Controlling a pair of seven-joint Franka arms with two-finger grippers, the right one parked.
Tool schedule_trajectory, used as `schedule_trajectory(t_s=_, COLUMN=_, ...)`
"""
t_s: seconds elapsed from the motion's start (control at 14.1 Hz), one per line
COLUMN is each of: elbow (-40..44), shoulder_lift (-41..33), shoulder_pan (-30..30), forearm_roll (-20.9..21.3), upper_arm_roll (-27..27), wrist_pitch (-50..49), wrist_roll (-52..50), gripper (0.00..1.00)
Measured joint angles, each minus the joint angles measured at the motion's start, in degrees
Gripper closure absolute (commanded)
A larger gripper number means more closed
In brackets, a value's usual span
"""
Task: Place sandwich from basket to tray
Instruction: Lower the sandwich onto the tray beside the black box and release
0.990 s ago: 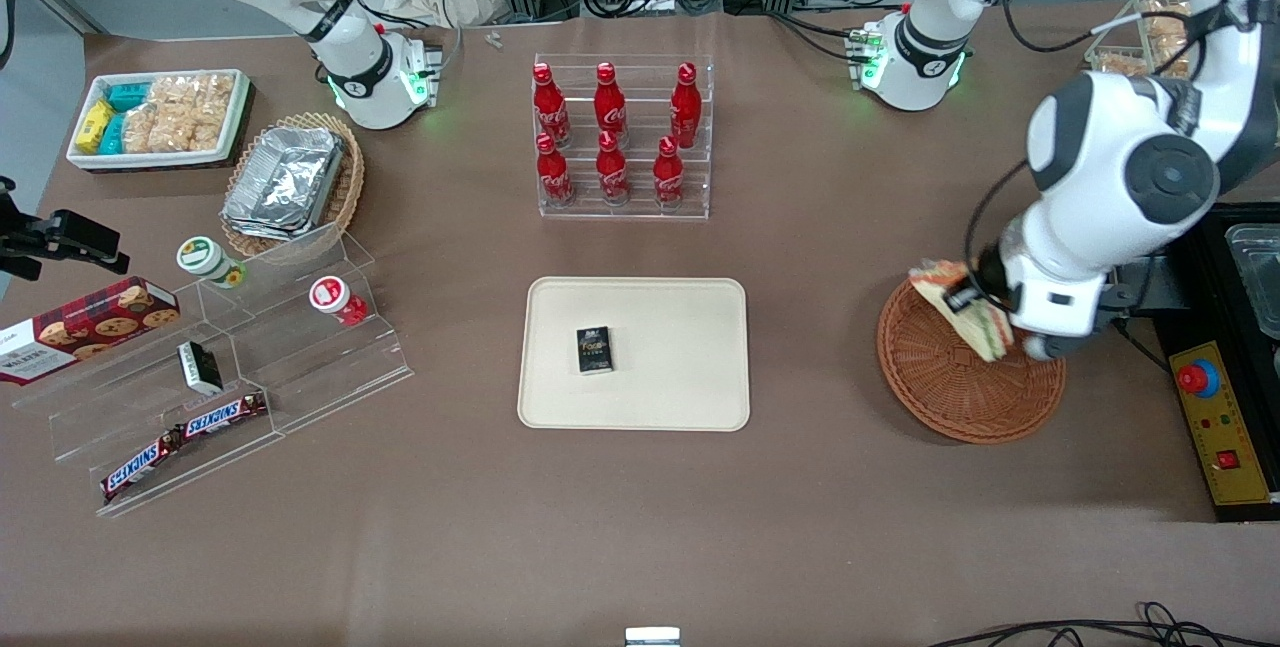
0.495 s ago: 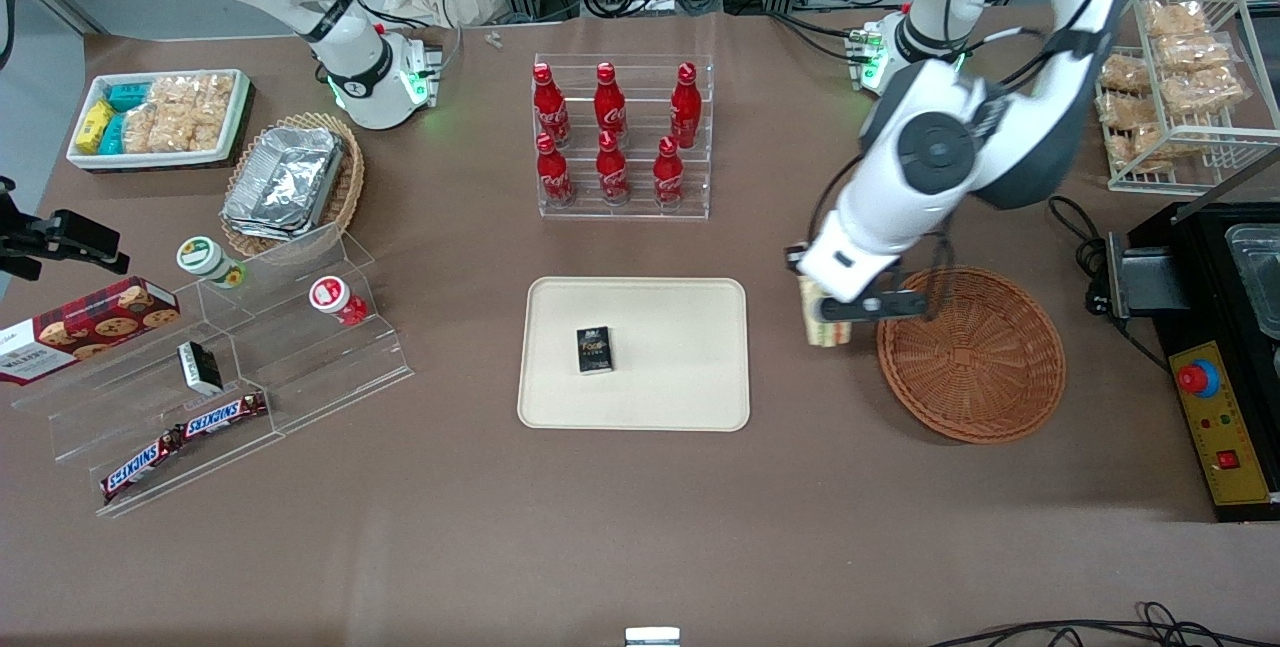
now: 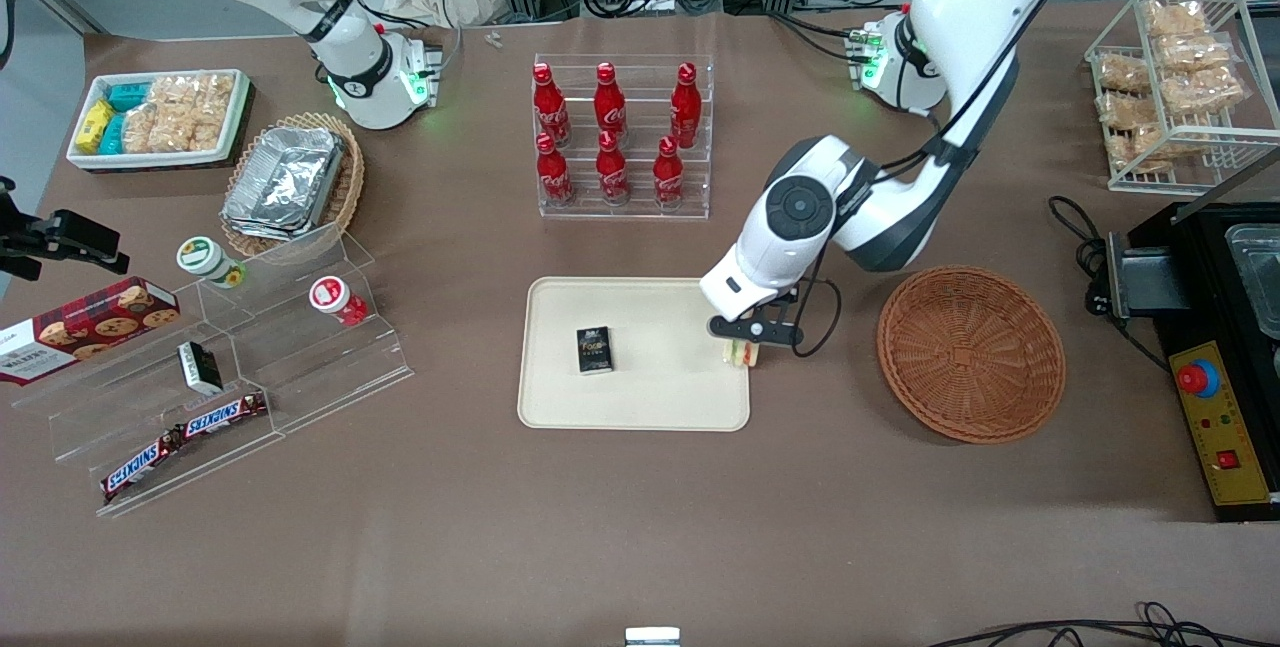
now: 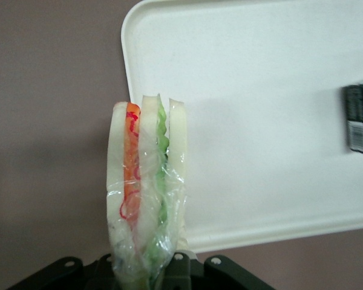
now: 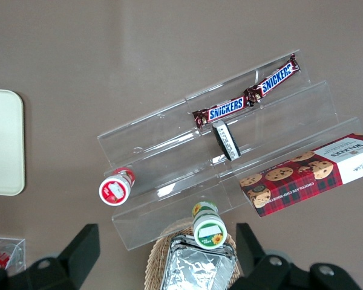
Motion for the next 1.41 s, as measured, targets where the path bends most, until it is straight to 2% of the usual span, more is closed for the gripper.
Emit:
schedule_trajectory(t_s=0.14, elbow=1.1, shoulder_lift=2.9, shoulder_pan=-0.1, forearm_roll=4.7, upper_arm_roll=0.0, wrist_pitch=2.3, wrist_roll=-4.1, gripper=1.00)
schedule_trajectory(t_s=0.28, elbow=3.1, shoulder_lift=5.5, shoulder_pan=-0.6, forearm_roll=7.5, upper_arm_roll=0.0, wrist_pitch=3.0, wrist_roll=-6.5, gripper=1.00)
schedule_trajectory(t_s=0.57, elbow=5.3, shoulder_lift=8.2, shoulder_pan=-1.5, forearm_roll=8.1, upper_arm_roll=0.0, wrist_pitch=3.9, wrist_roll=-7.1, gripper=1.00)
schedule_trajectory(t_s=0.64, elbow=5.3, shoulder_lift=8.3, shoulder_pan=-1.5, forearm_roll=8.1, upper_arm_roll=0.0, wrist_pitch=3.9, wrist_roll=-7.2, gripper=0.96)
schedule_trajectory(t_s=0.71, elbow=5.3, shoulder_lift=8.4, shoulder_pan=-1.5, forearm_roll=8.2, upper_arm_roll=0.0, wrist_pitch=4.0, wrist_roll=-7.2, gripper=0.78)
schedule_trajectory(t_s=0.78, elbow=5.3, shoulder_lift=8.5, shoulder_pan=-1.6, forearm_roll=8.4, upper_arm_roll=0.0, wrist_pitch=4.0, wrist_roll=-7.3, gripper=0.34)
schedule_trajectory(t_s=0.92, elbow=5.3, shoulder_lift=8.6, shoulder_pan=-1.6, forearm_roll=9.2, upper_arm_roll=0.0, wrist_pitch=4.0, wrist_roll=-8.1, gripper=0.01)
schedule_trajectory(t_s=1.2, elbow=5.9, shoulder_lift=8.3, shoulder_pan=-1.6, forearm_roll=10.8, upper_arm_roll=-0.1, wrist_pitch=4.0, wrist_roll=-10.6, gripper=0.01)
schedule_trajectory(t_s=1.41, elbow=7.4, shoulder_lift=4.4, shoulder_pan=-1.3, forearm_roll=10.4, upper_arm_roll=-0.1, wrist_pitch=2.6, wrist_roll=-12.4, gripper=0.01)
